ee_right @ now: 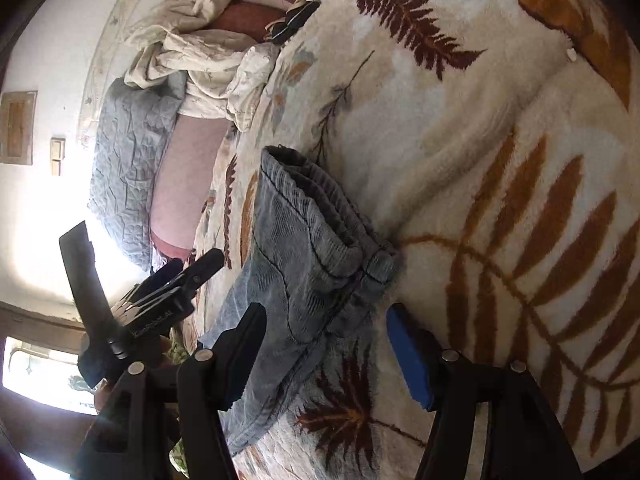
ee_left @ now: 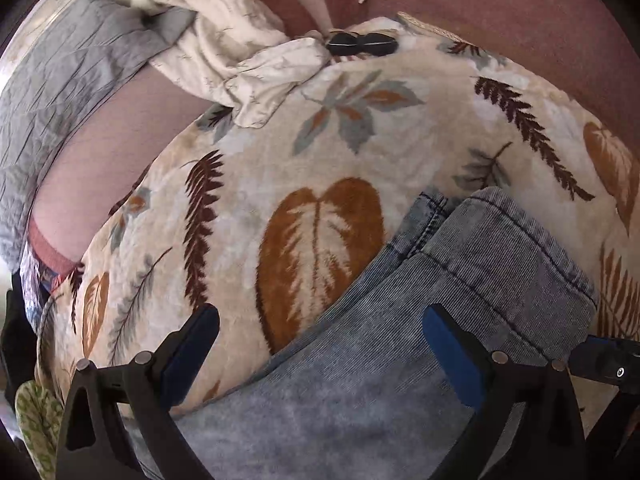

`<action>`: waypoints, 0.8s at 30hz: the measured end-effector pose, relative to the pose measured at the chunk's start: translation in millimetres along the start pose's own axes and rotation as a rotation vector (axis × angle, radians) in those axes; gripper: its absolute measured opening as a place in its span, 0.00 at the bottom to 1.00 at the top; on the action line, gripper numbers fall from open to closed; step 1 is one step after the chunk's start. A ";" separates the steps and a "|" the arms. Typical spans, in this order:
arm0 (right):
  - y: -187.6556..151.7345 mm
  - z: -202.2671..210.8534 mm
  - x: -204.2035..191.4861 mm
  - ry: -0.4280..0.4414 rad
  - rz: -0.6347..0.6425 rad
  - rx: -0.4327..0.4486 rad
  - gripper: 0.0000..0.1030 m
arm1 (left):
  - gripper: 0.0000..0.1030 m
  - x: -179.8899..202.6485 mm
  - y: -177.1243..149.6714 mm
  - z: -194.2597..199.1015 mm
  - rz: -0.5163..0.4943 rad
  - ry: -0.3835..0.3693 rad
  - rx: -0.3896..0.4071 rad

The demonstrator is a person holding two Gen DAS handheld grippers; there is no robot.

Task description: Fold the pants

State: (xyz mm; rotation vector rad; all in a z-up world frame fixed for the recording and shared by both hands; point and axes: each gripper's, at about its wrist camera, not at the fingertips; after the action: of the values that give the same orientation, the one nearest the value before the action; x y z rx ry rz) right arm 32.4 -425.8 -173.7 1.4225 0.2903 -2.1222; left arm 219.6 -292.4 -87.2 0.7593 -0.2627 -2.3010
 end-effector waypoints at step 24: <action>3.2 -10.9 -5.4 0.013 0.058 -0.004 0.62 | 0.96 22.1 23.4 -28.7 -0.070 -0.351 0.043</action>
State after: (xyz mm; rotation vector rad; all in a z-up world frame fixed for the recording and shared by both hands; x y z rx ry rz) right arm 44.3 -421.5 -173.0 1.4256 0.2550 -2.0659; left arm 236.4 -323.9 -111.4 0.3847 -0.4503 -2.4952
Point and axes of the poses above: each gripper's, at about its wrist camera, not at the fingertips, and z roughly against the way its jaws point, x to its right, y to its top, and after that the axes turned 11 degrees about y, right-handed
